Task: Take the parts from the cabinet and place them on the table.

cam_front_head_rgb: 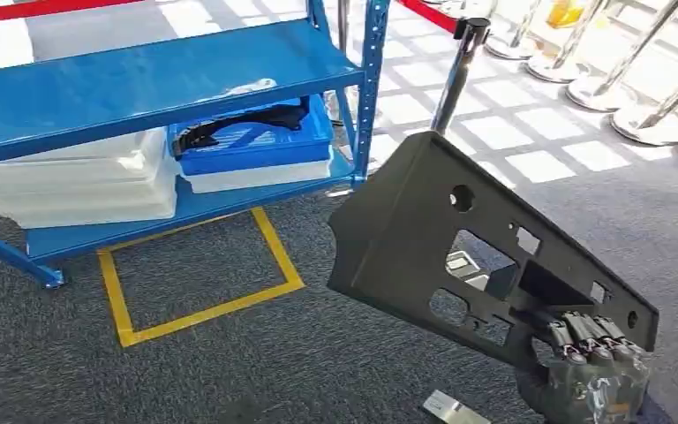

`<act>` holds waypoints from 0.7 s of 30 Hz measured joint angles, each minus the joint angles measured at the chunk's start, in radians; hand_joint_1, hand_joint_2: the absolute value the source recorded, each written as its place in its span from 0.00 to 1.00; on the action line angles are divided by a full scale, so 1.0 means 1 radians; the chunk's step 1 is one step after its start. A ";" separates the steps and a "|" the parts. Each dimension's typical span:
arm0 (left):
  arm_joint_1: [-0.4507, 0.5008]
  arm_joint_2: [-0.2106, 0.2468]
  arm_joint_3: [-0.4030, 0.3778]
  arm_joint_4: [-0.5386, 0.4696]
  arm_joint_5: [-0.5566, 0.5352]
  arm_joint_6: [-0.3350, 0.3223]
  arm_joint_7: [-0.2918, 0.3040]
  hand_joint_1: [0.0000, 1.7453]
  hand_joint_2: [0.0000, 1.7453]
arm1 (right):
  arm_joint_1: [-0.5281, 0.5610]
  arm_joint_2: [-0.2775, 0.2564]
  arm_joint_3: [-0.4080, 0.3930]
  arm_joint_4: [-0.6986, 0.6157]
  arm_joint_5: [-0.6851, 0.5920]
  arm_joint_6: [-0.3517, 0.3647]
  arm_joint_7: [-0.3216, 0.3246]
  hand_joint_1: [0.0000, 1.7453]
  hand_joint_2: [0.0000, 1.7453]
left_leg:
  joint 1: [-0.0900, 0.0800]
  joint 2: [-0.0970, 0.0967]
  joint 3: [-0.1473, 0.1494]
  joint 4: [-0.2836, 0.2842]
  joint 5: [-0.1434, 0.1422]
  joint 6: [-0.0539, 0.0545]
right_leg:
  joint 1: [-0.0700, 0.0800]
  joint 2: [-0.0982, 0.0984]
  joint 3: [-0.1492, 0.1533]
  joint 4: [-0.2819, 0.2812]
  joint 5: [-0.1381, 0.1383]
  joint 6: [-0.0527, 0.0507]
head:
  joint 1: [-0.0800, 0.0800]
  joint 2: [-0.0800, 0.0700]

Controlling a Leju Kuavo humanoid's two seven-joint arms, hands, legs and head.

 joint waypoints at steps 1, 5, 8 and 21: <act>-0.001 0.000 0.000 0.000 0.000 0.000 0.000 0.00 1.00 | 0.004 0.000 -0.001 -0.006 0.000 0.000 0.000 1.00 1.00 | 0.004 -0.020 -0.001 0.006 -0.014 -0.006 | -0.012 0.008 0.008 -0.013 0.009 -0.012 | -0.003 0.000; 0.003 0.003 0.000 0.000 0.000 0.000 0.002 0.00 1.00 | 0.007 0.002 -0.002 -0.010 0.002 -0.001 -0.001 1.00 1.00 | -0.001 -0.105 -0.118 0.267 -0.147 0.001 | -0.005 0.052 0.004 -0.016 0.014 -0.027 | -0.005 0.000; 0.005 0.003 0.000 0.000 0.000 0.001 0.004 0.00 1.00 | 0.013 0.002 -0.002 -0.010 0.005 -0.001 -0.001 1.00 1.00 | -0.004 -0.108 -0.116 0.242 -0.085 0.008 | -0.001 0.096 0.004 -0.010 0.013 -0.028 | -0.005 0.000; 0.004 0.000 0.000 0.000 0.000 0.007 0.003 0.00 1.00 | 0.028 0.005 -0.023 -0.032 -0.003 -0.002 -0.001 1.00 1.00 | 0.004 -0.084 -0.020 0.010 0.007 0.039 | -0.014 0.038 -0.163 0.306 -0.126 0.031 | 0.004 0.000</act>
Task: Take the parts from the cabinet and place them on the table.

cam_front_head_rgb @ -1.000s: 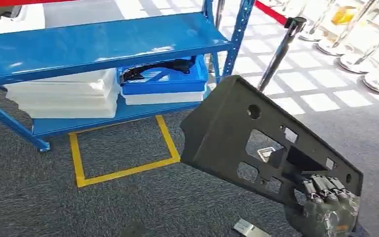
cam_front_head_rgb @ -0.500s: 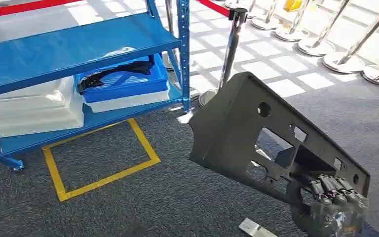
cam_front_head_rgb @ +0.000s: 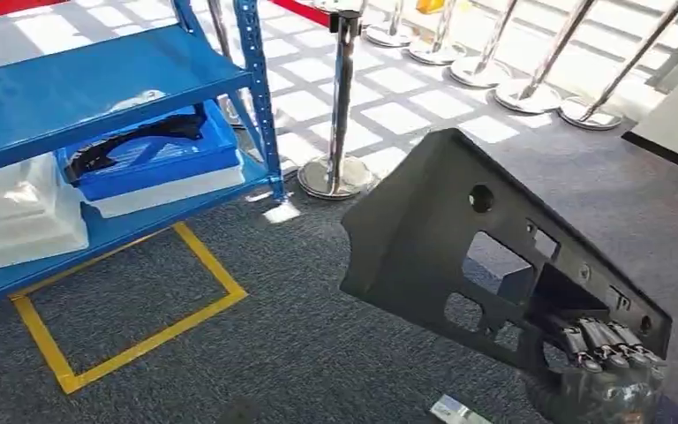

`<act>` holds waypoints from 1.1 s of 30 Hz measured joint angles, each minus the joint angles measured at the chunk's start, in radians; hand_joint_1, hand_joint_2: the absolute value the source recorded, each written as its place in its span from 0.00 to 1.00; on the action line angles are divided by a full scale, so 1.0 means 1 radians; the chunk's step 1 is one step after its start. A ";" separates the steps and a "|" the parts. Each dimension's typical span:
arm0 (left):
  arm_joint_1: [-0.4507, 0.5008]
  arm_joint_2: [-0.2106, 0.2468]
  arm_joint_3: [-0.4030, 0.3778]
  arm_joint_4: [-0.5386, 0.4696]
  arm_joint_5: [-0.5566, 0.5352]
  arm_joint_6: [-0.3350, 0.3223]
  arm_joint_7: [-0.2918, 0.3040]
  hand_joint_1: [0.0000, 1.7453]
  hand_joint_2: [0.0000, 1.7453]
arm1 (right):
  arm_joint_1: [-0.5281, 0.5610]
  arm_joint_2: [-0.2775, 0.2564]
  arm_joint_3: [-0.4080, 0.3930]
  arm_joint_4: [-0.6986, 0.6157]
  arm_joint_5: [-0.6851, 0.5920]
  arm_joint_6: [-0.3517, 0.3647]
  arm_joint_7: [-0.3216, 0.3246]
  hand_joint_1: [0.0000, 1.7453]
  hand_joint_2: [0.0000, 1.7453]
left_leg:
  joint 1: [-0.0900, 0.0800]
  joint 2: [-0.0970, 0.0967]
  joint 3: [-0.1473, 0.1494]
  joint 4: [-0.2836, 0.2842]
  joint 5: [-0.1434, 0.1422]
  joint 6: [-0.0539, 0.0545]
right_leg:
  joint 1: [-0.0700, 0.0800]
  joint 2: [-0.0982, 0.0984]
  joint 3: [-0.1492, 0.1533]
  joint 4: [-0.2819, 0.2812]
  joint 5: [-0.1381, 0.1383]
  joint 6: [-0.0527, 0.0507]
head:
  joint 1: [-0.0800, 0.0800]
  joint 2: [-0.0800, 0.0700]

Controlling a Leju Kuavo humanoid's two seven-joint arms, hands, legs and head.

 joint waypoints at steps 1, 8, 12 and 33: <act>0.000 0.000 0.000 0.000 0.000 0.000 0.000 0.00 1.00 | 0.001 0.000 -0.002 0.000 0.000 0.000 0.000 1.00 1.00 | 0.000 0.013 0.001 0.000 -0.002 -0.002 | -0.003 -0.001 -0.003 0.002 0.011 0.003 | 0.000 0.000; -0.002 0.000 0.000 0.000 0.000 0.002 0.002 0.00 1.00 | 0.001 0.000 -0.012 -0.008 -0.002 0.000 -0.001 1.00 1.00 | -0.004 0.073 0.028 -0.008 -0.021 -0.036 | 0.013 -0.051 0.144 -0.288 0.127 -0.027 | -0.002 0.000; -0.005 0.001 0.000 0.000 0.000 0.002 0.003 0.00 1.00 | 0.003 0.002 -0.019 -0.019 -0.004 0.000 -0.003 1.00 1.00 | 0.001 0.004 0.007 0.057 -0.078 -0.045 | 0.006 -0.013 0.154 -0.307 0.136 -0.057 | -0.005 0.000; -0.004 -0.001 0.001 0.000 -0.001 0.004 0.006 0.00 1.00 | 0.015 0.008 -0.045 -0.025 -0.025 0.000 -0.017 1.00 1.00 | -0.008 0.026 0.013 -0.015 0.001 0.000 | -0.006 -0.005 0.038 -0.081 0.064 0.001 | -0.001 0.000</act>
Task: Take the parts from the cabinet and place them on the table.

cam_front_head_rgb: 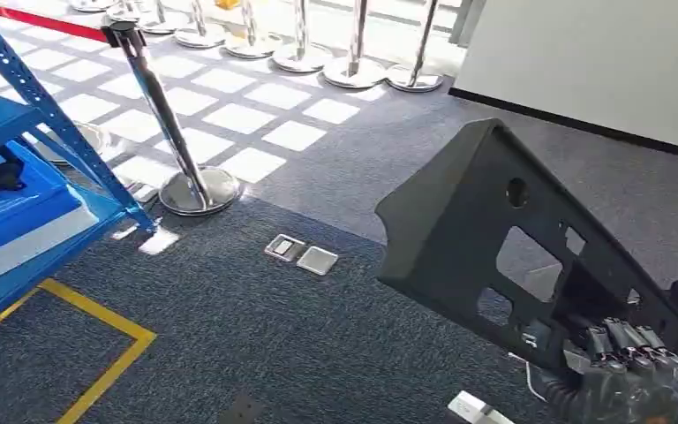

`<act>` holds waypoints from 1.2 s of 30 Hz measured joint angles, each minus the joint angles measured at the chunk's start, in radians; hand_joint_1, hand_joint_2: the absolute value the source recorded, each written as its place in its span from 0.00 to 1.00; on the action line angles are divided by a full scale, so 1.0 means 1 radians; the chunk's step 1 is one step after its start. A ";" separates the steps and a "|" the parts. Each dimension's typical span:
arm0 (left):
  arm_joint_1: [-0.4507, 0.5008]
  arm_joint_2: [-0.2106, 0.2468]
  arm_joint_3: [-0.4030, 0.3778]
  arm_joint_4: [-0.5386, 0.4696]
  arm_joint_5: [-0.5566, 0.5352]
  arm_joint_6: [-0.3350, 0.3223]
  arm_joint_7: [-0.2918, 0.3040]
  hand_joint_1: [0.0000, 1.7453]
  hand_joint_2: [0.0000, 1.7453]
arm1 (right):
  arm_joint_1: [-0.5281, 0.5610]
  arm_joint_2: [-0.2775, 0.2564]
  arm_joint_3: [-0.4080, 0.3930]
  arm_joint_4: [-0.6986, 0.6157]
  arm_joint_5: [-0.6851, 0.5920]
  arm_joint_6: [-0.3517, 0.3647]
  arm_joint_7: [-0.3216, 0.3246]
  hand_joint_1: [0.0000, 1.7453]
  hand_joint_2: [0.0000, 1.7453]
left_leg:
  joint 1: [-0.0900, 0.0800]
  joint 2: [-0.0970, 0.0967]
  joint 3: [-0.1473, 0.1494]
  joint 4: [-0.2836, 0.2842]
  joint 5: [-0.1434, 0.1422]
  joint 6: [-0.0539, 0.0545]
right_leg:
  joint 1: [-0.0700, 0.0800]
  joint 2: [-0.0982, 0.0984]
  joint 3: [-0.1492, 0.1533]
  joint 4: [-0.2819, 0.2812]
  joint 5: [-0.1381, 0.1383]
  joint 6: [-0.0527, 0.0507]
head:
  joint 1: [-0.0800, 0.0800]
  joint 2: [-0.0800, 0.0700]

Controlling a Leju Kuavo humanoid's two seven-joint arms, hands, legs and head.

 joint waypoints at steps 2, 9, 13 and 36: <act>0.000 0.000 0.000 0.000 0.000 0.000 0.000 0.00 1.00 | 0.000 0.000 -0.004 -0.003 -0.001 0.000 -0.001 1.00 1.00 | 0.001 0.019 0.016 0.000 -0.012 -0.010 | 0.000 -0.048 0.099 -0.192 0.088 0.002 | 0.000 0.000; -0.005 0.001 0.000 0.000 0.000 0.000 -0.001 0.00 1.00 | -0.001 0.002 -0.011 -0.015 -0.007 -0.001 -0.008 1.00 1.00 | 0.003 -0.010 0.023 0.033 -0.062 -0.042 | 0.011 -0.007 0.118 -0.230 0.072 -0.057 | -0.003 0.000; -0.001 0.002 0.000 0.000 0.000 0.000 0.000 0.00 1.00 | -0.001 0.006 -0.014 -0.016 -0.009 0.000 -0.013 1.00 1.00 | -0.001 -0.049 -0.132 0.316 -0.165 -0.037 | 0.018 0.040 0.122 -0.229 0.066 -0.069 | -0.007 0.000; -0.001 0.001 0.000 0.000 0.000 0.001 0.003 0.00 1.00 | 0.007 0.013 -0.039 -0.023 -0.025 0.000 -0.031 1.00 1.00 | -0.010 0.051 0.025 -0.003 -0.028 -0.029 | 0.025 -0.059 0.101 -0.209 0.061 -0.035 | -0.002 0.000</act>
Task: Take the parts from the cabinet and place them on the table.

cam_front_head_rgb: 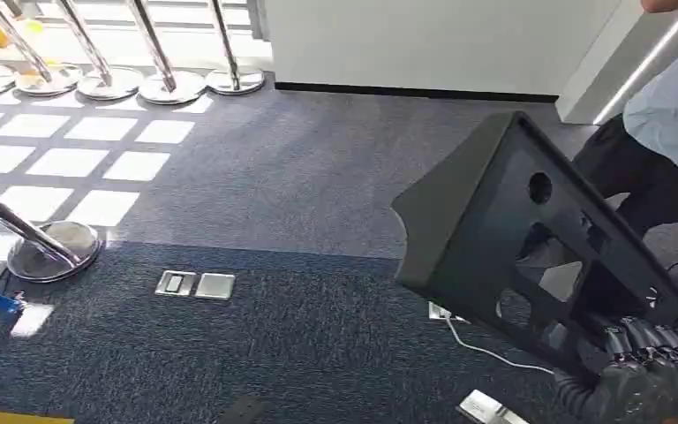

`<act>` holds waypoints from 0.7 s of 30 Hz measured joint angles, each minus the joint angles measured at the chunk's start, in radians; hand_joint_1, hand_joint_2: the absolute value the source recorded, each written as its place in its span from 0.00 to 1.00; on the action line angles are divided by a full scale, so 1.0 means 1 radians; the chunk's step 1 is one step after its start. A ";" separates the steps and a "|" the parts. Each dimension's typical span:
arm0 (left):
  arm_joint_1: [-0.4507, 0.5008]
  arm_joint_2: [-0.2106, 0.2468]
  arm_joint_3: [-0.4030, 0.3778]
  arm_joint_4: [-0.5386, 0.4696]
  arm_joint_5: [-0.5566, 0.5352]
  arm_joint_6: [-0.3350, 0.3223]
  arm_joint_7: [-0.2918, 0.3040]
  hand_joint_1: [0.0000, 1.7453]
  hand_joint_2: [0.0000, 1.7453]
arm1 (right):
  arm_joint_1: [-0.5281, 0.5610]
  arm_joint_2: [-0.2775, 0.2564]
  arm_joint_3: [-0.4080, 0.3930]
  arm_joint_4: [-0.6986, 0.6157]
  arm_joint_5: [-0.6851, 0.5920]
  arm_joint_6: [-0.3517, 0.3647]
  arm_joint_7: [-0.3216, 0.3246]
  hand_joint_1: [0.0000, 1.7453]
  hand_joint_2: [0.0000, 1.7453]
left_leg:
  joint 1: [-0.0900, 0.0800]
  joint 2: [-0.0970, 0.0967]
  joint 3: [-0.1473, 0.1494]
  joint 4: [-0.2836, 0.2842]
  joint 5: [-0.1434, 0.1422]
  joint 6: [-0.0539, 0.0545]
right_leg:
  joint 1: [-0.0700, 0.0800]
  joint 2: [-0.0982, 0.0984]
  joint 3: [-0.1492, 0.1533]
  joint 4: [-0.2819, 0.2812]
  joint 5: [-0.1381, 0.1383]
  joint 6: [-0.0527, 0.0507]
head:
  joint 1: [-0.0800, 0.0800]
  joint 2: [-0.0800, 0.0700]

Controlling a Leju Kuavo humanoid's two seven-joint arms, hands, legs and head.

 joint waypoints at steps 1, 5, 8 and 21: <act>-0.001 0.000 0.000 0.000 0.000 0.000 0.000 0.00 1.00 | 0.003 0.001 -0.002 -0.002 -0.002 0.000 0.000 1.00 1.00 | 0.001 0.013 0.006 -0.005 -0.001 -0.005 | 0.001 0.013 -0.001 -0.002 0.000 -0.007 | 0.001 0.000; 0.000 0.000 0.000 0.000 0.000 0.000 -0.001 0.00 1.00 | 0.001 0.005 -0.006 -0.012 -0.003 -0.001 -0.002 1.00 1.00 | 0.007 -0.086 -0.062 0.163 -0.098 -0.010 | -0.008 0.057 0.017 -0.016 0.002 -0.033 | -0.005 0.000; 0.003 0.002 0.001 0.000 0.000 0.000 0.000 0.00 1.00 | 0.004 0.007 -0.008 -0.011 -0.004 -0.001 -0.005 1.00 1.00 | 0.006 -0.101 -0.165 0.323 -0.128 -0.008 | -0.004 0.102 0.023 -0.016 -0.002 -0.038 | -0.005 0.000; 0.002 0.000 0.006 0.000 0.000 0.000 0.000 0.00 1.00 | 0.008 0.011 -0.012 -0.013 -0.011 -0.001 -0.008 1.00 1.00 | 0.009 -0.100 -0.040 -0.002 0.042 0.030 | -0.013 0.072 -0.079 0.212 -0.132 0.015 | -0.002 0.000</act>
